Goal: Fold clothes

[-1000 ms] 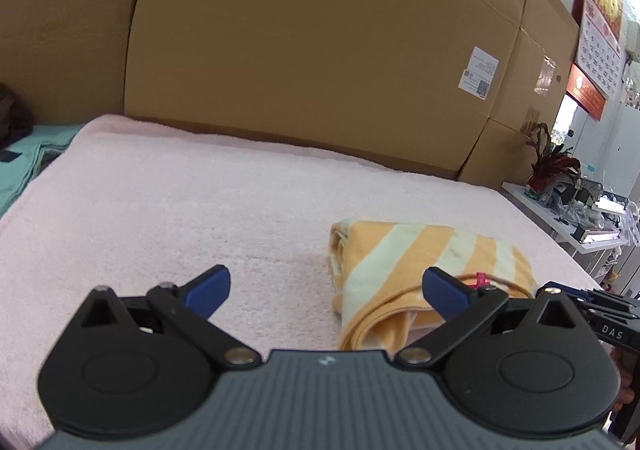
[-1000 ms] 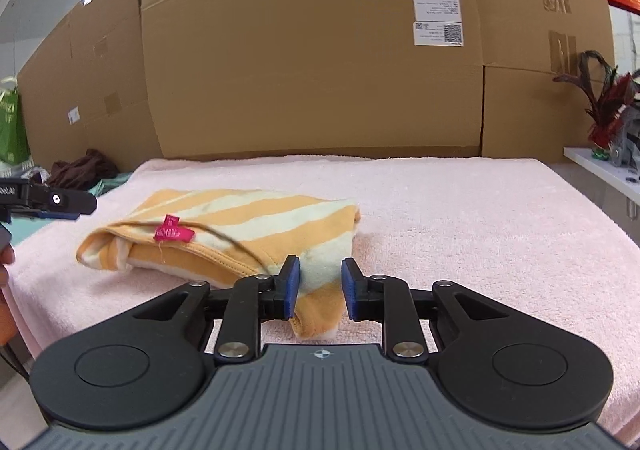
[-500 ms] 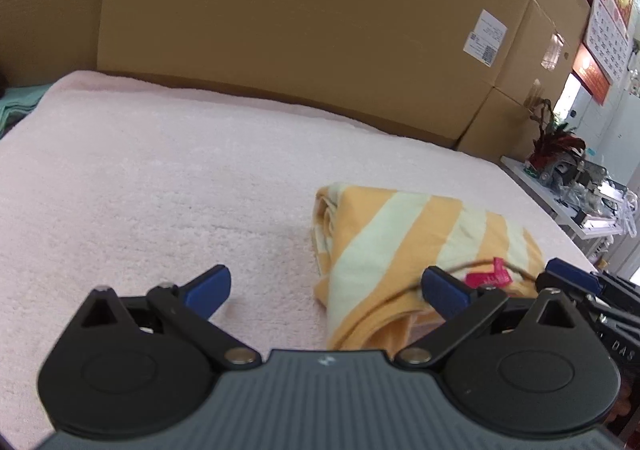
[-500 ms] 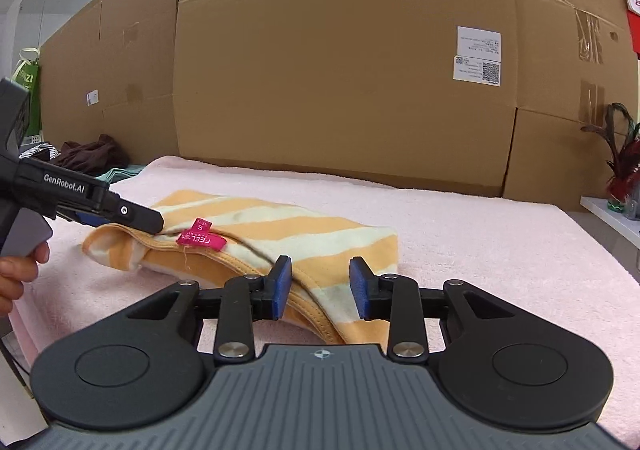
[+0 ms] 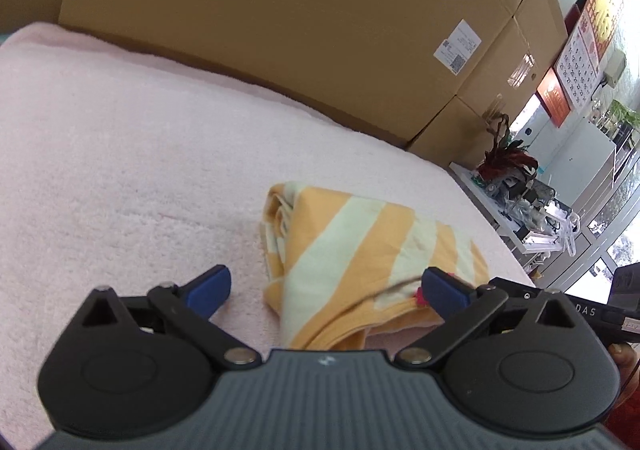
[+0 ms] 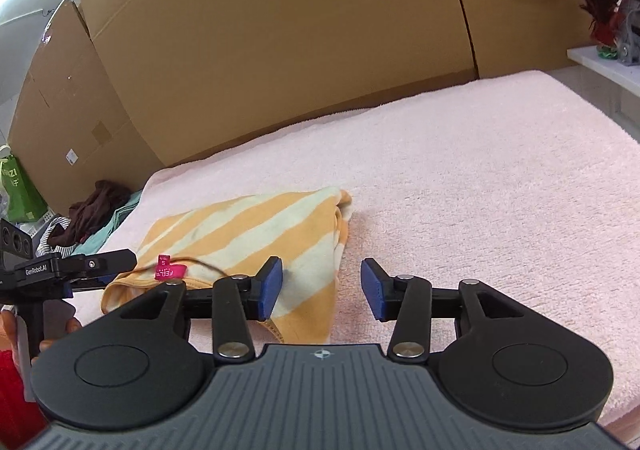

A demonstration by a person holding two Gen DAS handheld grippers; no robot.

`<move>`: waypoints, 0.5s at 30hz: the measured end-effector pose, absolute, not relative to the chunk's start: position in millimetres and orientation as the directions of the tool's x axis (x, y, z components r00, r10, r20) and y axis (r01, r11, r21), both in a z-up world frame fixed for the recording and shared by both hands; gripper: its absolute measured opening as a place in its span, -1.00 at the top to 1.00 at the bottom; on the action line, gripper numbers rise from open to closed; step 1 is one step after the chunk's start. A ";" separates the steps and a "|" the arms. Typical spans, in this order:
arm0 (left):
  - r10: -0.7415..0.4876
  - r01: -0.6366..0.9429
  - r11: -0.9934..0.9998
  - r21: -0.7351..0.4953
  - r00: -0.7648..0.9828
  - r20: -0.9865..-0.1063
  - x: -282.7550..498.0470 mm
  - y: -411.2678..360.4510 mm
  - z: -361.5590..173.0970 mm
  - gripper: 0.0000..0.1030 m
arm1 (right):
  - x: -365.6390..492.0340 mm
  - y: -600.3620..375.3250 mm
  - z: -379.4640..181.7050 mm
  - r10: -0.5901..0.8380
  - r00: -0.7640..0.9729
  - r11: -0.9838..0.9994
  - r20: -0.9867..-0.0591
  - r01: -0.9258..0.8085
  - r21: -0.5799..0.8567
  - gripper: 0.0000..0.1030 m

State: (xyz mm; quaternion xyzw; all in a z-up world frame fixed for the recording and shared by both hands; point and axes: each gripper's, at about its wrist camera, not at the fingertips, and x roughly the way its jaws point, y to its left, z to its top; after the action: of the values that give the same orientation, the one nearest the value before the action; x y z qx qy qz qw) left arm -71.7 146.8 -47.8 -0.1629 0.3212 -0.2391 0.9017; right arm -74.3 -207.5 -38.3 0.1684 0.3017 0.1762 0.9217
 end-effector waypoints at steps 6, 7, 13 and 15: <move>-0.548 0.336 0.829 -0.448 0.651 -0.526 -65.5 136.4 -54.3 -0.97 | -62.0 -210.4 -46.4 0.466 0.721 0.847 -0.513 -0.196 0.494 -0.18; -0.542 0.342 0.834 -0.434 0.652 -0.529 -66.6 134.3 -54.5 -0.97 | -61.0 -212.8 -47.9 0.474 0.715 0.838 -0.514 -0.188 0.511 -0.19; -0.549 0.319 0.824 -0.468 0.653 -0.522 -62.6 137.3 -55.1 -0.98 | -65.7 -212.1 -50.0 0.490 0.713 0.826 -0.502 -0.197 0.527 -0.21; -0.546 0.318 0.827 -0.463 0.650 -0.529 -60.7 137.6 -53.4 -0.98 | -63.7 -210.1 -48.1 0.500 0.701 0.828 -0.508 -0.217 0.516 -0.21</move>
State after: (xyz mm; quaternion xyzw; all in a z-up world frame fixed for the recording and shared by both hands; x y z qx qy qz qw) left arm -60.7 137.6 -53.4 -0.1667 0.3413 -0.2421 0.8928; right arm -63.7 -210.1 -48.1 0.2140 0.3311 0.2000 0.8970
